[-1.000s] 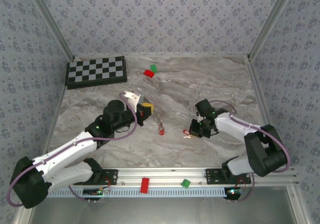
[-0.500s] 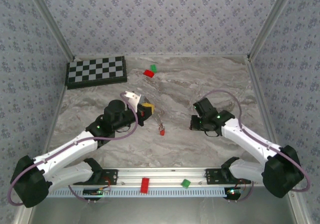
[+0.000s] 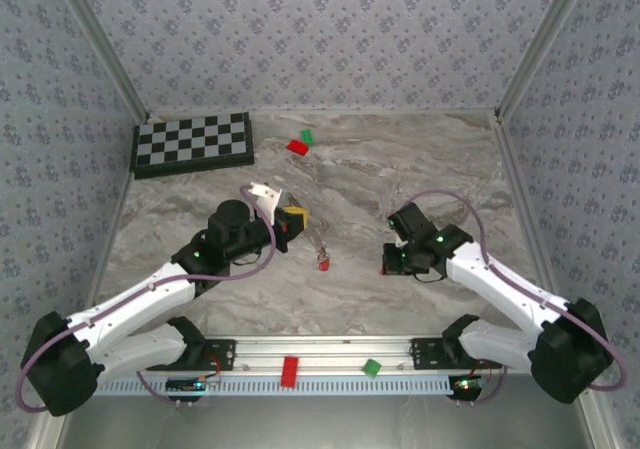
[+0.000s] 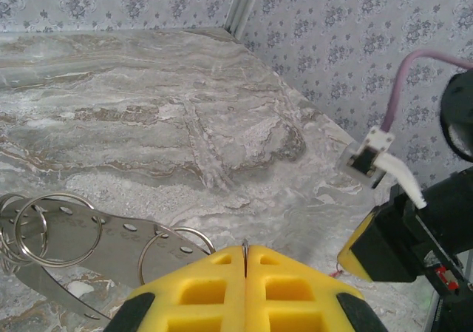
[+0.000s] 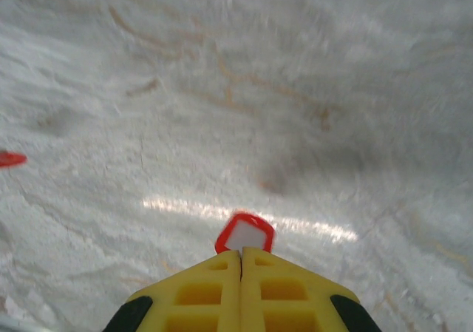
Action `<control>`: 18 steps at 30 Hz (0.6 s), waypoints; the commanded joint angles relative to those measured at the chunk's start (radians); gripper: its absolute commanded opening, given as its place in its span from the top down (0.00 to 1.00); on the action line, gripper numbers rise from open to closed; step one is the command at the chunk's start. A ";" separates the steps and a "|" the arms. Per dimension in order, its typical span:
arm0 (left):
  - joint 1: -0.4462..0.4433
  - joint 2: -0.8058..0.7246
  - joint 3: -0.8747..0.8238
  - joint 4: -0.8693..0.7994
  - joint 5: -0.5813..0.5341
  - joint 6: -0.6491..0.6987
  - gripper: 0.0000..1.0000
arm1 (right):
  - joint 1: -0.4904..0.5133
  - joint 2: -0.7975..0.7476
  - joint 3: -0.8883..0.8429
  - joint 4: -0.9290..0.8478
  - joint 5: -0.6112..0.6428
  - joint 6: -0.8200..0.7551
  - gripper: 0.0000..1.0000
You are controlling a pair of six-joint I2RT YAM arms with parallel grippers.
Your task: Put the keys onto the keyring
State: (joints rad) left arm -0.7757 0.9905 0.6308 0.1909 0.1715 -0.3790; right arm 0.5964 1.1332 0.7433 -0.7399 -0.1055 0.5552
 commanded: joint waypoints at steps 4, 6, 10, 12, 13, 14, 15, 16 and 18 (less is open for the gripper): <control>-0.007 -0.010 0.013 0.064 0.016 -0.008 1.00 | -0.102 0.141 0.117 -0.102 -0.157 -0.119 1.00; -0.007 -0.009 0.012 0.065 0.016 -0.009 1.00 | -0.127 0.193 0.140 -0.097 -0.154 -0.149 1.00; -0.007 -0.009 0.013 0.062 0.015 -0.006 1.00 | -0.156 0.306 0.180 -0.067 -0.139 -0.194 1.00; -0.007 -0.006 0.013 0.061 0.014 -0.005 1.00 | -0.169 0.358 0.203 -0.050 -0.135 -0.211 1.00; -0.007 -0.004 0.013 0.062 0.015 -0.005 1.00 | -0.176 0.384 0.215 -0.043 -0.138 -0.221 1.00; -0.008 -0.004 0.013 0.061 0.015 -0.004 1.00 | -0.183 0.402 0.229 -0.037 -0.138 -0.227 1.00; -0.008 -0.003 0.012 0.062 0.014 -0.005 1.00 | -0.191 0.425 0.241 -0.032 -0.135 -0.234 1.00; -0.007 -0.004 0.013 0.061 0.014 -0.004 1.00 | -0.198 0.448 0.254 -0.027 -0.131 -0.240 1.00; -0.008 -0.002 0.013 0.062 0.011 -0.003 1.00 | -0.208 0.484 0.280 -0.016 -0.116 -0.254 1.00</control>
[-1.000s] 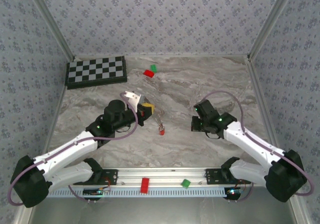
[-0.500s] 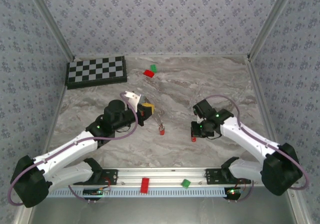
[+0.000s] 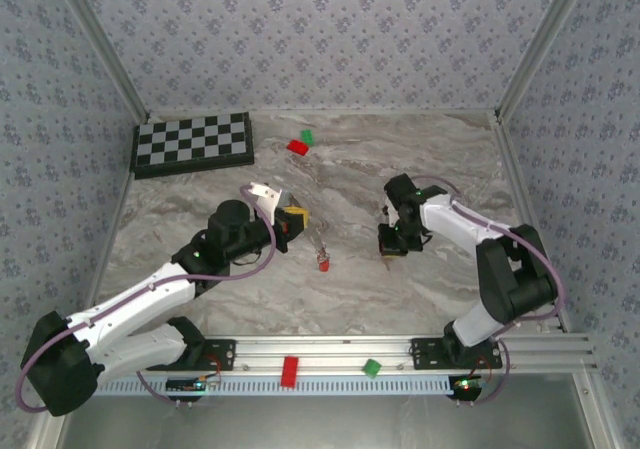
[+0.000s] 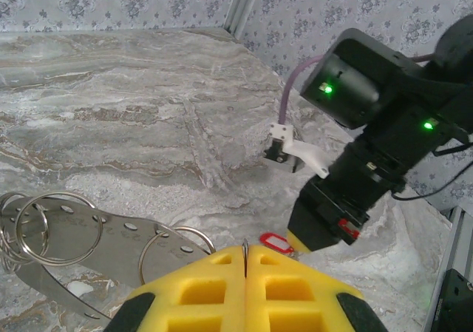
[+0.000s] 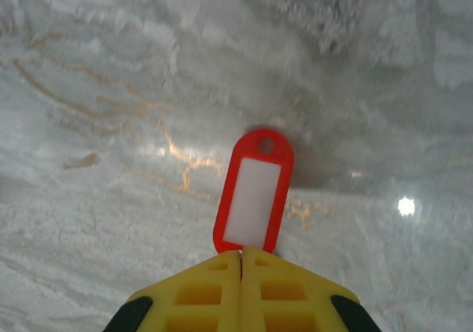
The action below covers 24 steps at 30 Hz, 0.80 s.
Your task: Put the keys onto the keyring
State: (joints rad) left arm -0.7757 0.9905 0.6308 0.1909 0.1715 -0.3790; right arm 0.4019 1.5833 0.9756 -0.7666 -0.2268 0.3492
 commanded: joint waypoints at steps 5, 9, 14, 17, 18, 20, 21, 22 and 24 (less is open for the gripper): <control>-0.007 -0.004 0.012 0.059 0.008 -0.002 1.00 | -0.022 0.113 0.123 0.032 0.028 -0.075 1.00; -0.008 -0.005 0.013 0.057 0.007 0.001 1.00 | -0.023 0.151 0.160 0.028 0.031 -0.084 1.00; -0.008 -0.007 0.013 0.056 0.006 0.002 1.00 | 0.007 0.054 0.138 0.016 0.042 -0.058 1.00; -0.008 -0.007 0.013 0.057 0.010 -0.003 1.00 | 0.050 -0.017 0.109 -0.012 0.057 -0.035 1.00; -0.007 -0.007 0.013 0.058 0.012 -0.003 1.00 | 0.058 -0.033 0.099 -0.019 0.057 -0.025 1.00; -0.007 -0.007 0.013 0.060 0.015 -0.006 1.00 | 0.068 -0.072 0.071 -0.029 0.050 -0.005 1.00; -0.007 -0.008 0.013 0.060 0.015 -0.006 1.00 | 0.074 -0.086 0.061 -0.033 0.049 0.000 1.00; -0.007 -0.009 0.013 0.062 0.014 -0.008 1.00 | 0.076 -0.104 0.051 -0.037 0.049 0.005 1.00; -0.008 -0.009 0.013 0.061 0.016 -0.009 1.00 | 0.075 -0.122 0.034 -0.040 0.029 0.009 1.00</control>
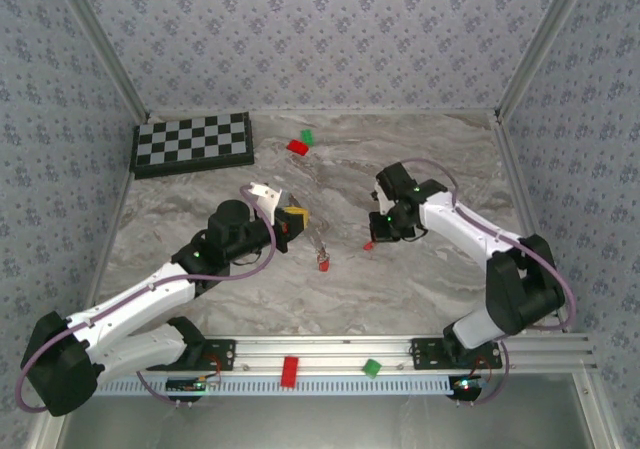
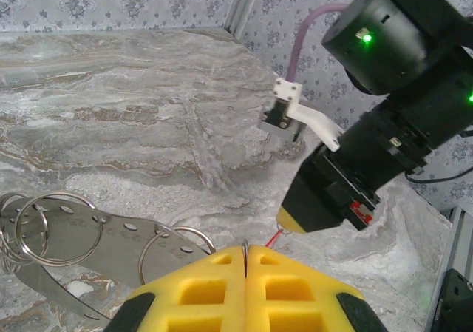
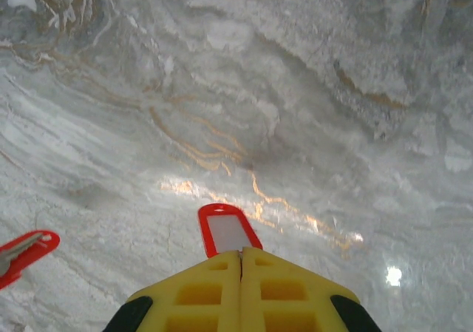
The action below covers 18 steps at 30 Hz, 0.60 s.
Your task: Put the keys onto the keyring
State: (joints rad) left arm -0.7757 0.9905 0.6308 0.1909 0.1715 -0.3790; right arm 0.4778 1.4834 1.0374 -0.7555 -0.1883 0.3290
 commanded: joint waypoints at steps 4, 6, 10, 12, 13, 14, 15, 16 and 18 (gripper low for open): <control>-0.007 -0.006 0.013 0.062 0.020 -0.012 1.00 | -0.027 0.005 -0.036 -0.051 -0.057 0.023 1.00; -0.007 -0.007 0.013 0.061 0.018 -0.009 1.00 | -0.053 0.039 -0.033 -0.035 -0.085 0.007 1.00; -0.008 -0.010 0.013 0.056 0.013 -0.005 1.00 | -0.089 0.102 -0.005 -0.018 -0.095 -0.027 1.00; -0.007 -0.010 0.013 0.056 0.010 -0.004 1.00 | -0.102 0.130 0.020 -0.019 -0.092 -0.038 1.00; -0.007 -0.010 0.013 0.055 0.010 -0.003 1.00 | -0.106 0.145 0.033 -0.020 -0.093 -0.045 1.00; -0.007 -0.009 0.015 0.054 0.009 -0.002 1.00 | -0.112 0.159 0.045 -0.020 -0.093 -0.050 1.00; -0.007 -0.009 0.014 0.053 0.009 0.000 1.00 | -0.119 0.170 0.056 -0.019 -0.095 -0.055 1.00; -0.007 -0.009 0.015 0.053 0.007 -0.001 1.00 | -0.125 0.185 0.068 -0.021 -0.096 -0.060 1.00; -0.007 -0.006 0.014 0.051 0.007 0.001 1.00 | -0.137 0.212 0.088 -0.022 -0.100 -0.068 1.00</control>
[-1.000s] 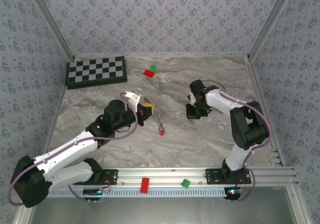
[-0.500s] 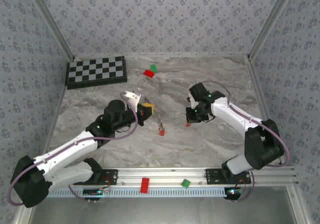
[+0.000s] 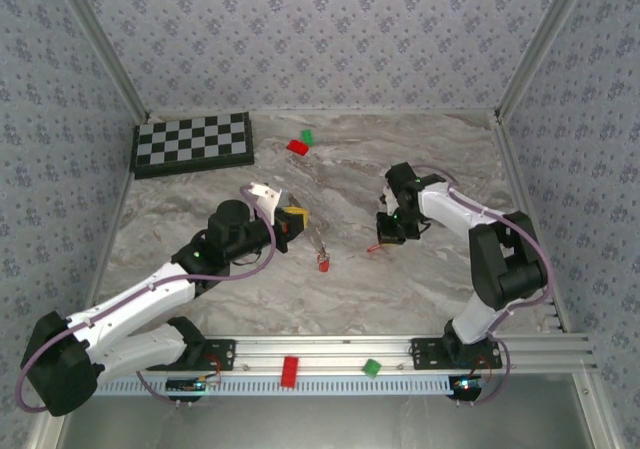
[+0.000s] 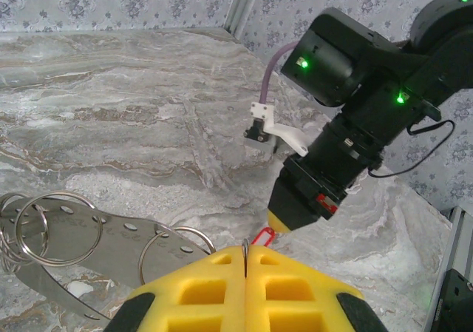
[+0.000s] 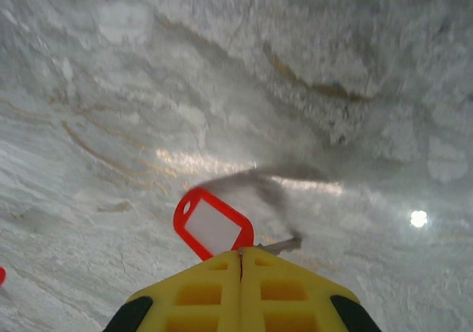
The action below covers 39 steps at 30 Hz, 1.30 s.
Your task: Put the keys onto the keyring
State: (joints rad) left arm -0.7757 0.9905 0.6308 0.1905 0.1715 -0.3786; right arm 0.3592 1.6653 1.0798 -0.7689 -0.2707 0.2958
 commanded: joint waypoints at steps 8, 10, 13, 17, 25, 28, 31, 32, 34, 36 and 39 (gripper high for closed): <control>-0.007 0.006 0.016 0.052 0.003 0.004 1.00 | -0.054 0.133 0.136 0.030 -0.019 -0.053 1.00; -0.008 0.012 0.016 0.053 0.002 0.004 1.00 | -0.052 0.160 0.160 0.042 -0.018 -0.047 1.00; -0.008 0.015 0.017 0.054 0.002 0.005 1.00 | -0.052 0.197 0.183 0.068 -0.001 -0.030 1.00; -0.007 0.014 0.016 0.053 -0.003 0.007 1.00 | -0.050 0.218 0.178 0.130 0.048 0.002 1.00; -0.008 0.010 0.012 0.057 -0.008 0.004 1.00 | 0.028 0.174 0.038 0.394 0.235 0.045 1.00; -0.007 0.004 0.012 0.056 -0.008 0.003 1.00 | 0.069 0.162 -0.011 0.485 0.317 0.058 1.00; -0.007 -0.002 0.009 0.056 -0.011 0.003 1.00 | 0.107 0.147 -0.072 0.596 0.392 0.066 1.00; -0.007 -0.003 0.008 0.056 -0.013 0.003 1.00 | 0.123 0.138 -0.098 0.640 0.434 0.070 1.00; -0.007 -0.008 0.007 0.056 -0.014 0.003 1.00 | 0.152 0.124 -0.146 0.710 0.496 0.083 1.00; -0.007 -0.011 0.006 0.055 -0.018 0.003 1.00 | 0.170 0.115 -0.194 0.788 0.512 0.087 1.00; -0.007 -0.014 0.006 0.058 -0.018 0.001 1.00 | 0.202 0.106 -0.260 0.889 0.565 0.095 1.00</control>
State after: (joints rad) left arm -0.7757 1.0077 0.6308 0.1909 0.1635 -0.3786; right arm 0.5404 1.7618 0.8845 0.0315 0.2070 0.3637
